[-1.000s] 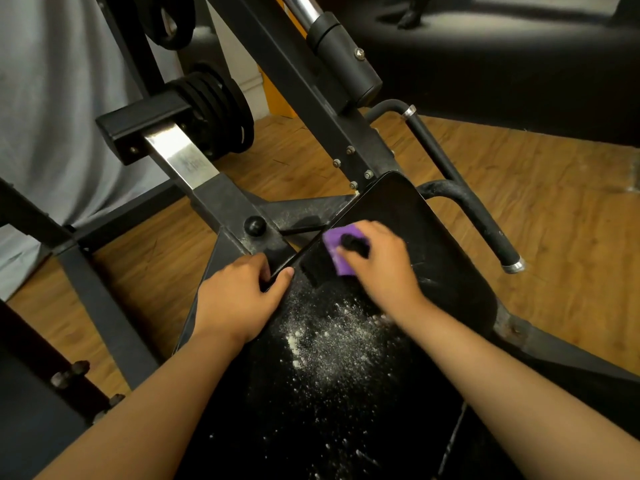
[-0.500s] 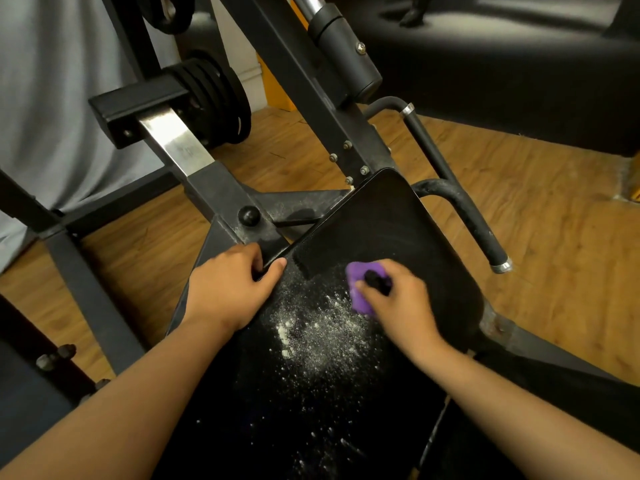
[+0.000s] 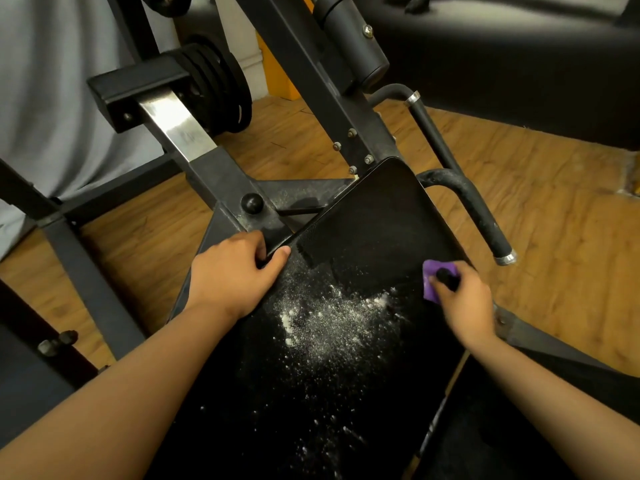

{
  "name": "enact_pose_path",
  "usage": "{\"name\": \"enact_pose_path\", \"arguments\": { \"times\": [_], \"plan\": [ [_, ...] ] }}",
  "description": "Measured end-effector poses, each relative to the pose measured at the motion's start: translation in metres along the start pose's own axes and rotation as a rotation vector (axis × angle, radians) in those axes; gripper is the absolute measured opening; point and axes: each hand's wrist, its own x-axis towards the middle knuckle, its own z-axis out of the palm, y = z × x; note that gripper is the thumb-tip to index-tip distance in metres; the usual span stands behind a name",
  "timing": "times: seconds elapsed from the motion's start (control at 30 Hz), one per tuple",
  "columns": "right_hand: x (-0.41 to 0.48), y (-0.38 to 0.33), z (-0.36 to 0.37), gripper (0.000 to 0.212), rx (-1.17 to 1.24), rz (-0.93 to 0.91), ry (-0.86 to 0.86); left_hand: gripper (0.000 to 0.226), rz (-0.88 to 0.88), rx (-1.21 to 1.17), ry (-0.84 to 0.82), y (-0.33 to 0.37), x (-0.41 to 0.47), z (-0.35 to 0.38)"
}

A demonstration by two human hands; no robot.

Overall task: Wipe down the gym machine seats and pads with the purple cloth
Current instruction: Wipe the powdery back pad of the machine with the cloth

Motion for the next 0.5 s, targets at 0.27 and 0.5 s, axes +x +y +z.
{"name": "enact_pose_path", "arguments": {
  "times": [0.27, 0.5],
  "plan": [
    [-0.074, -0.038, 0.024, 0.016, 0.119, -0.279, -0.225, 0.043, -0.011, 0.015, 0.000, 0.001, 0.000, -0.001],
    [-0.036, -0.030, 0.011, 0.013, 0.135, -0.174, -0.156, 0.044, -0.013, 0.011, 0.005, 0.001, 0.000, 0.000]
  ]
}}
